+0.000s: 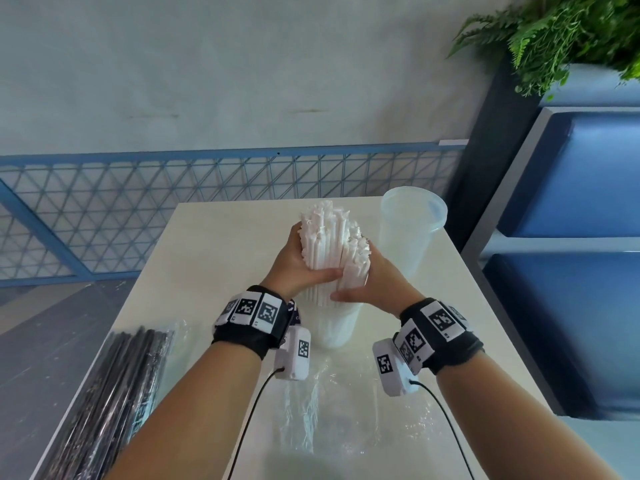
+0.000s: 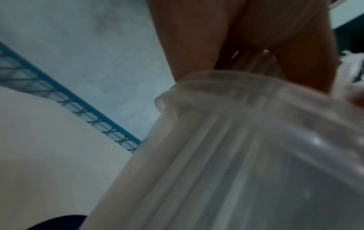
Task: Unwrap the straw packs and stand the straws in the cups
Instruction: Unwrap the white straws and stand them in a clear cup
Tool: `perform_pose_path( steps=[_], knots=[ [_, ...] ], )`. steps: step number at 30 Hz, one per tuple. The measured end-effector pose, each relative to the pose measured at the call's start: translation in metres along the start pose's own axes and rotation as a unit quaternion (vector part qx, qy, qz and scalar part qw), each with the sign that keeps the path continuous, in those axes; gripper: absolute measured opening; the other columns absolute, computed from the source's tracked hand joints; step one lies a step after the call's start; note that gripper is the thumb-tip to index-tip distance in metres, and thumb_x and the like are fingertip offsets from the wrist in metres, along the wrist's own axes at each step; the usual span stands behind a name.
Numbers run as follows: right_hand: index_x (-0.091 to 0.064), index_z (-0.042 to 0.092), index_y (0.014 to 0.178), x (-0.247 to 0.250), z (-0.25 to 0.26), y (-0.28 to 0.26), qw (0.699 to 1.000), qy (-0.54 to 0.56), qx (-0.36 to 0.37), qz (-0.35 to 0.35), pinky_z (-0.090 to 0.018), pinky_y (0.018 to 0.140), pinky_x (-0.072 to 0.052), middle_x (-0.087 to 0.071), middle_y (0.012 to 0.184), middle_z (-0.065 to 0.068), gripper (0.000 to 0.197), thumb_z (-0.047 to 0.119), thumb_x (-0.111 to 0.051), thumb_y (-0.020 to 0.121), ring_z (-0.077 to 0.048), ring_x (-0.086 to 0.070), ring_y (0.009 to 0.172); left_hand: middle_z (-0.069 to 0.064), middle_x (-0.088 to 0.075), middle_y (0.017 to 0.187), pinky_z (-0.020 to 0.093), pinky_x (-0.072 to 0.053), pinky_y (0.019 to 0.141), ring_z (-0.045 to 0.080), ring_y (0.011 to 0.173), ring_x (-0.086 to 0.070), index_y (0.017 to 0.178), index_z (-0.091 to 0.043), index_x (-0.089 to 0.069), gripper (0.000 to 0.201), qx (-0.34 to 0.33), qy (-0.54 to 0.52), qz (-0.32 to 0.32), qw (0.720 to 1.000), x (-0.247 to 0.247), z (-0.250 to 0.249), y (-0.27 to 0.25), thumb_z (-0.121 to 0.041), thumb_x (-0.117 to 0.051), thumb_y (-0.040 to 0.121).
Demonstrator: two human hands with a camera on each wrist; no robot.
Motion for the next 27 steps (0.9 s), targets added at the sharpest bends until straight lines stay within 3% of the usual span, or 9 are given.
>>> perform_pose_path(
  steps=[2,6,11,14,17,20,22,24,27],
  knots=[
    [-0.026,0.023,0.143,-0.003,0.000,0.002,1.000,-0.004,-0.001,0.028,-0.034,0.104,-0.040,-0.055,0.130,0.001,0.099,0.021,-0.085,0.063,-0.017,-0.051,0.120,0.003,-0.066,0.110,0.040,-0.051,0.092,0.022,0.106,-0.063,0.124,-0.013,-0.049,0.089,0.021,-0.041,0.026,0.999,0.000,0.002,-0.002,-0.020,-0.089,0.045],
    [-0.037,0.024,0.135,0.004,0.011,0.005,0.992,0.121,0.020,0.025,-0.038,0.101,-0.046,-0.061,0.122,0.003,0.081,0.010,-0.080,0.068,-0.012,-0.057,0.114,0.011,-0.065,0.119,0.049,-0.048,0.097,0.026,0.113,-0.061,0.125,-0.010,-0.052,0.100,0.003,-0.083,0.046,0.995,0.000,-0.010,-0.005,-0.033,-0.093,0.036],
    [-0.043,0.030,0.125,0.018,0.030,0.008,0.974,0.215,0.078,0.001,-0.032,0.095,-0.049,-0.059,0.124,-0.002,0.064,0.017,-0.076,0.071,-0.015,-0.057,0.116,0.008,-0.065,0.118,0.050,-0.047,0.098,0.022,0.113,-0.060,0.122,-0.013,-0.054,0.099,-0.053,-0.075,0.023,0.995,0.009,-0.042,-0.002,-0.039,-0.091,0.034],
    [-0.039,0.024,0.129,0.024,0.035,0.006,0.982,0.145,0.114,-0.051,-0.014,0.094,-0.044,-0.051,0.124,0.011,0.069,0.020,-0.078,0.072,0.006,-0.049,0.115,0.004,-0.053,0.132,0.037,-0.045,0.103,0.015,0.123,-0.051,0.136,-0.020,-0.039,0.119,-0.097,-0.028,0.027,0.994,0.013,-0.059,-0.005,-0.052,-0.089,0.033],
    [-0.035,0.018,0.135,0.031,0.042,0.000,0.973,0.111,0.173,-0.106,-0.013,0.103,-0.036,-0.045,0.135,0.004,0.075,0.032,-0.076,0.073,0.000,-0.041,0.127,-0.002,-0.039,0.145,0.018,-0.031,0.105,0.009,0.134,-0.037,0.142,-0.034,-0.022,0.111,-0.167,0.020,-0.001,0.986,0.020,-0.086,-0.018,-0.065,-0.074,0.049],
    [-0.031,0.019,0.141,0.032,0.045,-0.003,0.975,-0.004,0.154,-0.158,-0.019,0.107,-0.030,-0.036,0.145,0.003,0.064,0.040,-0.057,0.087,-0.006,-0.034,0.133,-0.001,-0.030,0.152,0.021,-0.023,0.113,0.007,0.140,-0.026,0.146,-0.028,-0.019,0.077,-0.238,0.153,-0.037,0.958,0.012,-0.110,-0.025,-0.057,-0.053,0.083],
    [-0.025,0.015,0.145,0.017,0.043,0.000,0.976,-0.122,0.131,-0.127,-0.029,0.115,-0.023,-0.026,0.153,-0.001,0.055,0.034,-0.042,0.096,-0.011,-0.020,0.142,0.005,-0.017,0.157,0.038,-0.013,0.119,0.016,0.145,-0.012,0.149,-0.019,-0.014,0.063,-0.207,0.343,-0.014,0.916,-0.008,-0.099,-0.018,-0.046,-0.035,0.096],
    [-0.024,0.012,0.146,-0.001,0.042,0.002,0.965,-0.207,0.143,-0.074,-0.034,0.120,-0.010,-0.020,0.155,-0.004,0.049,0.025,-0.033,0.100,-0.011,-0.005,0.144,0.007,-0.003,0.159,0.042,-0.002,0.118,0.020,0.147,0.002,0.150,-0.017,-0.003,0.061,-0.112,0.470,0.054,0.874,-0.026,-0.065,-0.011,-0.046,-0.022,0.098],
    [-0.023,0.012,0.146,-0.001,0.042,0.002,0.979,-0.142,0.135,-0.048,-0.029,0.119,-0.012,-0.017,0.156,-0.002,0.049,0.015,-0.037,0.099,-0.008,-0.006,0.143,0.005,0.003,0.160,0.037,0.005,0.119,0.018,0.146,0.008,0.149,-0.018,0.003,0.066,-0.082,0.470,0.092,0.874,-0.032,-0.046,-0.011,-0.050,-0.018,0.096]
  ],
)
Point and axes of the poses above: each hand's wrist, its own y-axis towards the middle knuckle, its own x-axis out of the back of the hand, z = x × y, the point moved 8 cm from there along y, towards the middle knuckle
